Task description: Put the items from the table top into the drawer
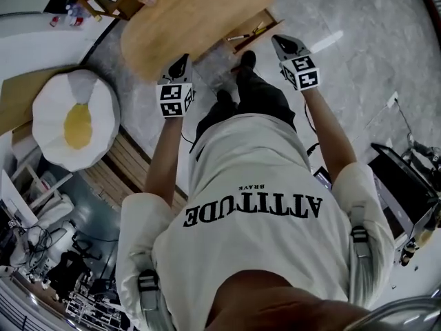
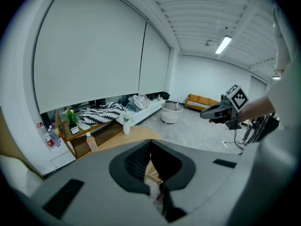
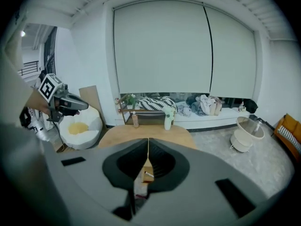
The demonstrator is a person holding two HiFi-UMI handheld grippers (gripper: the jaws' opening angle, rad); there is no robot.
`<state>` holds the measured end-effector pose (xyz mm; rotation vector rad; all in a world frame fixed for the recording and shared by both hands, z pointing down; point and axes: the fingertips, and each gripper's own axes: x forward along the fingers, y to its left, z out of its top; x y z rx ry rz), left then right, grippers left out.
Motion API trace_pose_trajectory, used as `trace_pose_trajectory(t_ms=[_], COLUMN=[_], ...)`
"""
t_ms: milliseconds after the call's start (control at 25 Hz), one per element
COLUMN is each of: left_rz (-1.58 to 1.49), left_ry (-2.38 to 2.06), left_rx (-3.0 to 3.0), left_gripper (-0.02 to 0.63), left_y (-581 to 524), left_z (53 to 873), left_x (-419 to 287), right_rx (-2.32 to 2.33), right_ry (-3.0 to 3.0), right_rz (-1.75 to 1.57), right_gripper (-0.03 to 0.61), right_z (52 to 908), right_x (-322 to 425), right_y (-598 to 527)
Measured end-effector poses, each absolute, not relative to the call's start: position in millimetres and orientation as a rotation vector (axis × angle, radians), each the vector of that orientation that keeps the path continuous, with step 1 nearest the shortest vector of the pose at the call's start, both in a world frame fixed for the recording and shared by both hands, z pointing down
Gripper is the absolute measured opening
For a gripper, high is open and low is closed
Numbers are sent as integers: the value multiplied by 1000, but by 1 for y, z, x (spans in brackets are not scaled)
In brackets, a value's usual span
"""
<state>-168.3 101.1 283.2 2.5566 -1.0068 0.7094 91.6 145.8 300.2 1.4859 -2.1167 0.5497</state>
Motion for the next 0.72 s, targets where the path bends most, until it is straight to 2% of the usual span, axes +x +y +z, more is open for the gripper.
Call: trace_pose_trajectory(t_ms=[360, 720], left_rz=[623, 556], left_ry=[-995, -998], left_rx=[2642, 2678], left_gripper=[21, 21], left_y=[148, 166], left_z=[232, 210], left_x=[-200, -191], right_rx=[1595, 1663], right_ry=[-2126, -2124], right_rz=[437, 378], right_gripper=[21, 21], right_z=[238, 211], right_x=[71, 96], right_y=[207, 233])
